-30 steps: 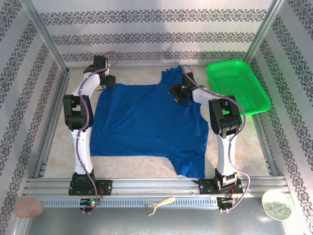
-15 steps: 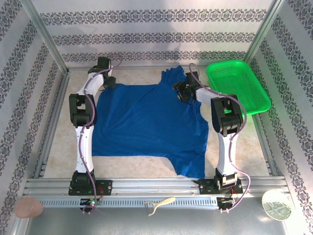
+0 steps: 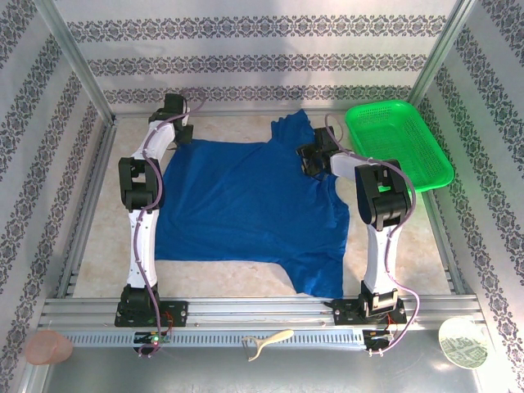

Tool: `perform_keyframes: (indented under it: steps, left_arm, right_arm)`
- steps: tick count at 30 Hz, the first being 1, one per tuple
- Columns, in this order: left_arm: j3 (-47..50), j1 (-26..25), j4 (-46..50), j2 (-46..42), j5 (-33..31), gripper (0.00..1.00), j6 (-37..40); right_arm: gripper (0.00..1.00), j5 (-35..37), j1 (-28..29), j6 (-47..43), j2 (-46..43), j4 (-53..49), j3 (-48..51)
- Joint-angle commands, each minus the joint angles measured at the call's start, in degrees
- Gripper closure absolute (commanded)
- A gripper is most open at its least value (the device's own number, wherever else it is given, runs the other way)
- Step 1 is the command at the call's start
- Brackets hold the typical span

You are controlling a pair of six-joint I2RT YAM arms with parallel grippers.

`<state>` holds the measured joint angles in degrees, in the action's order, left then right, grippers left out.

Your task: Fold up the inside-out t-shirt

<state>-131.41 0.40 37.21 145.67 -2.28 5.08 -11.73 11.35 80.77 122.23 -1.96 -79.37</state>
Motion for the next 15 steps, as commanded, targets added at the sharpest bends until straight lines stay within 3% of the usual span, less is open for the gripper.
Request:
perform_keyframes:
  steps: [1, 8, 15]
  left_arm:
    - [-4.25, 0.99, 3.12, 0.54, 4.14, 1.00, -4.74]
    - [-5.44, 7.35, 0.03, -0.84, 18.12, 1.00, -22.67]
    - [-1.07, 10.91, -3.75, -0.74, 21.26, 1.00, -33.47]
  right_arm:
    - [0.46, 5.77, -0.72, 4.30, 0.59, -14.01, 2.12]
    - [0.46, 8.59, -0.90, 8.25, 0.19, -19.37, 2.78]
    - [0.46, 9.00, -1.00, 8.35, 0.65, -20.22, 2.38]
